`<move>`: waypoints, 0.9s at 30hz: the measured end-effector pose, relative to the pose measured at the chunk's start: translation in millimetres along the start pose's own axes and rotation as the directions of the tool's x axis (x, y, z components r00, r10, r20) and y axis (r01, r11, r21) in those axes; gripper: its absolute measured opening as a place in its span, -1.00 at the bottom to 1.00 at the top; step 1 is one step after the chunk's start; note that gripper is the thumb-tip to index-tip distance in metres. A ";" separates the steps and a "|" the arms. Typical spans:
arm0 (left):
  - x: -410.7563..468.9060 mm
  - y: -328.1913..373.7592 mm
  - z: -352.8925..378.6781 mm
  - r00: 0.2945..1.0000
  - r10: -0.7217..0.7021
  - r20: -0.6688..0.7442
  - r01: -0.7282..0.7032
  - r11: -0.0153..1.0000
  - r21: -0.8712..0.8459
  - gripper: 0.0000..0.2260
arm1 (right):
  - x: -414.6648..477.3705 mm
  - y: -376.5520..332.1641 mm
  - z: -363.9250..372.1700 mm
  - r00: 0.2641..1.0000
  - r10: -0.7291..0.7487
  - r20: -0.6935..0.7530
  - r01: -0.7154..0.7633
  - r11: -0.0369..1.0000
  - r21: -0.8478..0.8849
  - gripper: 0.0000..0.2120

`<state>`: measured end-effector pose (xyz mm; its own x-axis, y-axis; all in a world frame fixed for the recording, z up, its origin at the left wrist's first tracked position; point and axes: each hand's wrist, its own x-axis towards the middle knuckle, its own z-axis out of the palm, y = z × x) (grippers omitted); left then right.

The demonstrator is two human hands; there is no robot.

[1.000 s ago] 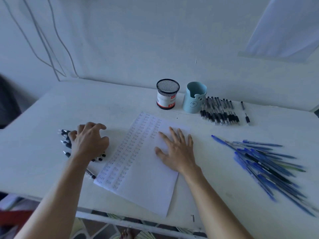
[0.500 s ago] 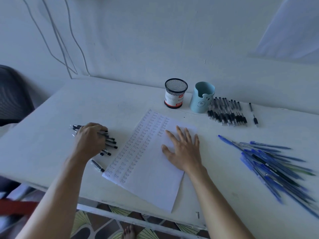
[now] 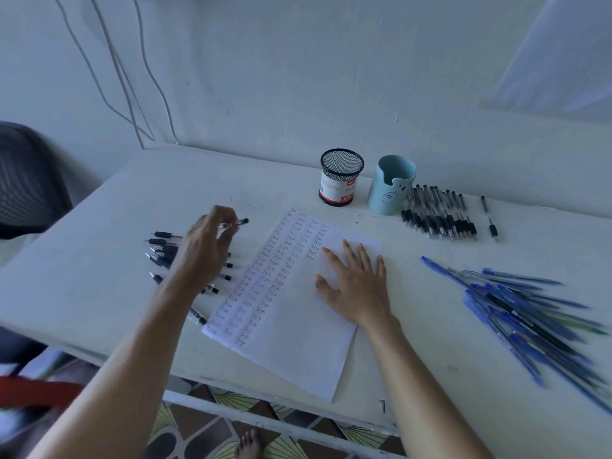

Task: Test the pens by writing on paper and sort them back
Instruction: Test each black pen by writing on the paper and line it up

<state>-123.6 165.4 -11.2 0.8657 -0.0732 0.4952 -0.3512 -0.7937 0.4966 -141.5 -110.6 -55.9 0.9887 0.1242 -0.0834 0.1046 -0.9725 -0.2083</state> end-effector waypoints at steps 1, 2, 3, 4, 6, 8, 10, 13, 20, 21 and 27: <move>1.7 10.9 3.6 1.000 0.016 0.011 -0.016 0.998 -0.063 -0.85 | -0.6 0.0 -0.4 1.000 -0.001 -0.005 0.001 1.000 0.004 -0.18; 3.4 22.2 7.7 0.999 0.024 0.026 -0.021 0.993 -0.120 -0.83 | -0.9 0.2 -0.2 1.000 -0.001 -0.010 0.001 1.000 0.012 -0.16; 4.5 33.2 12.3 0.999 0.021 0.050 -0.013 0.987 -0.159 -0.81 | -1.2 0.6 -0.4 1.000 0.000 -0.015 0.000 1.000 0.019 -0.15; 5.5 43.0 17.7 0.997 0.015 0.082 0.000 0.983 -0.182 -0.82 | -1.3 1.1 -0.1 1.000 0.001 -0.018 -0.001 1.000 0.026 -0.15; 8.2 61.0 28.7 0.985 -0.001 0.170 0.036 0.978 -0.203 -0.88 | -1.3 1.5 -0.1 1.000 0.001 -0.025 0.000 0.999 0.043 -0.17; 10.5 74.1 39.7 0.960 -0.034 0.279 0.090 0.977 -0.192 -0.82 | -0.8 2.0 0.3 1.000 0.007 -0.028 -0.006 0.998 0.054 -0.23; 10.9 83.8 46.0 0.932 -0.097 0.348 0.148 0.982 -0.121 -0.51 | -0.6 2.0 0.4 1.000 0.015 -0.024 -0.014 0.998 0.057 -0.32; 11.0 93.9 54.1 0.925 -0.145 0.351 0.178 0.982 -0.064 -0.25 | -1.0 3.3 -1.9 0.999 0.010 -0.042 -0.005 0.993 0.122 -0.38; 20.6 120.2 54.9 0.882 -0.227 0.412 0.351 0.901 -0.255 -0.48 | -1.1 21.7 -11.4 0.994 0.027 -0.105 -0.005 0.978 0.210 -0.39; 22.5 119.5 56.0 0.880 -0.233 0.414 0.373 0.879 -0.297 -0.50 | -0.5 26.5 -11.5 0.996 0.035 -0.087 -0.018 0.982 0.189 -0.39; 36.1 106.7 78.0 0.842 -0.402 0.361 0.540 0.630 -0.558 -0.67 | 1.7 37.8 -8.0 0.999 0.047 -0.013 -0.046 0.997 0.062 -0.44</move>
<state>-102.0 31.0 4.1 0.9984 0.0393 -0.0402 0.0473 -0.2027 0.9781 -135.0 -148.7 -56.1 0.9939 0.0761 -0.0799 0.0525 -0.9629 -0.2646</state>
